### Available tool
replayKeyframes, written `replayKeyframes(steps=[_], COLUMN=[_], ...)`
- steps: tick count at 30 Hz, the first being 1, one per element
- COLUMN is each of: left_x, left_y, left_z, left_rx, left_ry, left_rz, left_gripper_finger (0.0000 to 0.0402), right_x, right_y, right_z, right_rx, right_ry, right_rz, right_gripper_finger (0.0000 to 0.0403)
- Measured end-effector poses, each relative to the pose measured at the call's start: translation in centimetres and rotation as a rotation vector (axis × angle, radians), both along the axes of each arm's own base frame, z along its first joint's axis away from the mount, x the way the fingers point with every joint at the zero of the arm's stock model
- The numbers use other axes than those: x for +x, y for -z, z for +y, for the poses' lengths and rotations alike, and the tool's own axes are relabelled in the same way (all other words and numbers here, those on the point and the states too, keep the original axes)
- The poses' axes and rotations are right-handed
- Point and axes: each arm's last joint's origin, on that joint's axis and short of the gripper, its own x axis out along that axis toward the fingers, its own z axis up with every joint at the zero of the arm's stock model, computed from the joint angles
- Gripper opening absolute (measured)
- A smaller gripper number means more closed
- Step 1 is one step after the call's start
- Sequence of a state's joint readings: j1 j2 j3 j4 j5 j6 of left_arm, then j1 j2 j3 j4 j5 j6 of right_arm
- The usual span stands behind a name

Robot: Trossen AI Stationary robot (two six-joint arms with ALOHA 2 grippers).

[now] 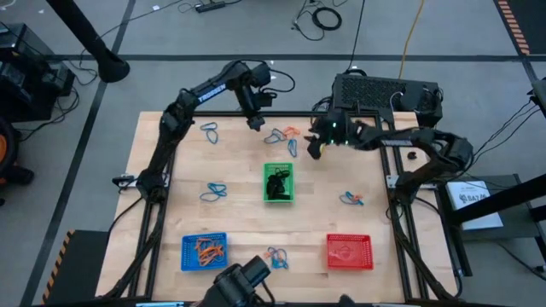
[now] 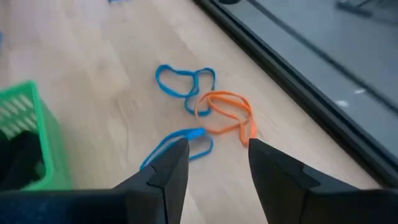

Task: Sort rubber bands into baskets
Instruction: Put the orange rubber band into the blue bin

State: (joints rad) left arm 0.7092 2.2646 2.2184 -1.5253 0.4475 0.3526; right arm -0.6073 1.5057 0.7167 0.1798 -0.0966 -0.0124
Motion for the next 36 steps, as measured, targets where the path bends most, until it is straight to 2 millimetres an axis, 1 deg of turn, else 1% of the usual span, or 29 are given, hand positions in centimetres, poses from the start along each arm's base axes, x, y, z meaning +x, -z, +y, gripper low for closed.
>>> replayKeyframes(steps=[2,4,7,12,15,19,23,26,28,30,36], left_x=[-0.5,-1.2,-2.6,-4.0,-4.6,-4.9,-4.9,-4.7,-4.6,-4.4,-3.8], left_y=[0.2,0.4,0.9,2.8,3.8,5.5,7.0,7.6,7.7,7.7,7.6], left_z=[-0.4,-0.7,-1.3,-2.5,-3.3,-4.3,-5.2,-5.8,-6.0,-6.2,-6.7], left_rx=[-0.025,-0.044,-0.059,-0.015,0.0,0.001,-0.007,-0.006,-0.008,-0.004,0.006], left_ry=[0.017,0.023,0.021,0.009,0.008,0.01,0.027,0.044,0.055,0.063,0.081], left_rz=[-0.034,-0.086,-0.172,-0.286,-0.31,-0.316,-0.309,-0.314,-0.312,-0.318,-0.333], left_gripper_finger=[0.0164,0.0164,0.0164,0.0164,0.0164,0.0164,0.0164,0.0164,0.0164,0.0164,0.0164], right_x=[-0.2,0.2,1.4,3.6,4.5,5.2,5.5,5.3,5.3,5.3,5.5], right_y=[0.4,0.8,1.4,3.3,4.4,5.3,5.1,5.3,5.3,5.3,5.3], right_z=[-1.5,-2.8,-4.7,-6.9,-7.8,-8.8,-9.1,-8.9,-8.9,-8.8,-8.6], right_rx=[0.045,0.079,0.115,0.218,0.229,0.221,0.235,0.271,0.268,0.273,0.308], right_ry=[0.0,0.022,0.041,0.064,0.089,0.139,0.167,0.16,0.137,0.113,0.058], right_rz=[-0.021,-0.021,0.019,0.127,0.163,0.184,0.232,0.278,0.276,0.278,0.254], right_gripper_finger=[0.016,0.016,0.016,0.016,0.016,0.016,0.016,0.0155,0.0142,0.012,0.0016])
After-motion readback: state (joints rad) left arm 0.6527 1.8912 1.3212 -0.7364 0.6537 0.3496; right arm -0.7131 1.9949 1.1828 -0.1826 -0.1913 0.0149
